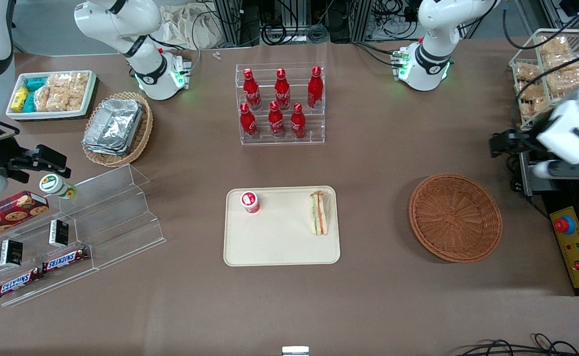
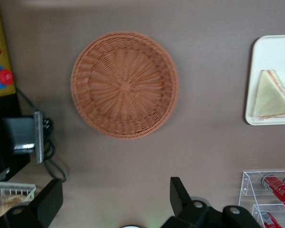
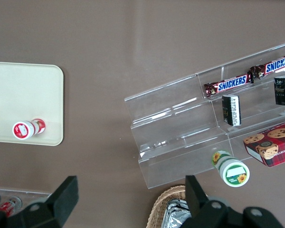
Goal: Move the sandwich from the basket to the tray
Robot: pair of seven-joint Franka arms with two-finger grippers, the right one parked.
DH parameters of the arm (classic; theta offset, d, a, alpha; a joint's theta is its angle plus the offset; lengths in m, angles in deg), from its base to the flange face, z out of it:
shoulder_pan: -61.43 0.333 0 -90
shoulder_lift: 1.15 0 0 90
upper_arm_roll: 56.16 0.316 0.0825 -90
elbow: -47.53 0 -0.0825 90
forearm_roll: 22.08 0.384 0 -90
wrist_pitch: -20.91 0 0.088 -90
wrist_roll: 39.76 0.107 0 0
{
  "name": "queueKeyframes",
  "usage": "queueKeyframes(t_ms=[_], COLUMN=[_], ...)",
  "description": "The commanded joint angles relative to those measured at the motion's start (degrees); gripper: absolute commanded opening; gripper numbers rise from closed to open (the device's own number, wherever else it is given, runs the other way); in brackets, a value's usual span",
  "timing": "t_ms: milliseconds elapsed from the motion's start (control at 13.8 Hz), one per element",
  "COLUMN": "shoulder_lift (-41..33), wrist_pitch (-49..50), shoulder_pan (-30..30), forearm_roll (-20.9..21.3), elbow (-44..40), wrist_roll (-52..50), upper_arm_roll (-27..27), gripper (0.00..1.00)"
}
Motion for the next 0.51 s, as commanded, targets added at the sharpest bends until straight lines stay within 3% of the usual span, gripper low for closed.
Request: queueKeyframes(t_ms=[0, 435], shoulder_lift=[-0.6, -0.6], wrist_pitch=[2.2, 2.2], shoulder_pan=[1.1, 2.9], forearm_roll=[-1.2, -0.2], elbow=[-0.8, -1.0], wrist_roll=[0.8, 0.6], upper_arm_roll=[-0.6, -0.8], gripper=[1.00, 1.00])
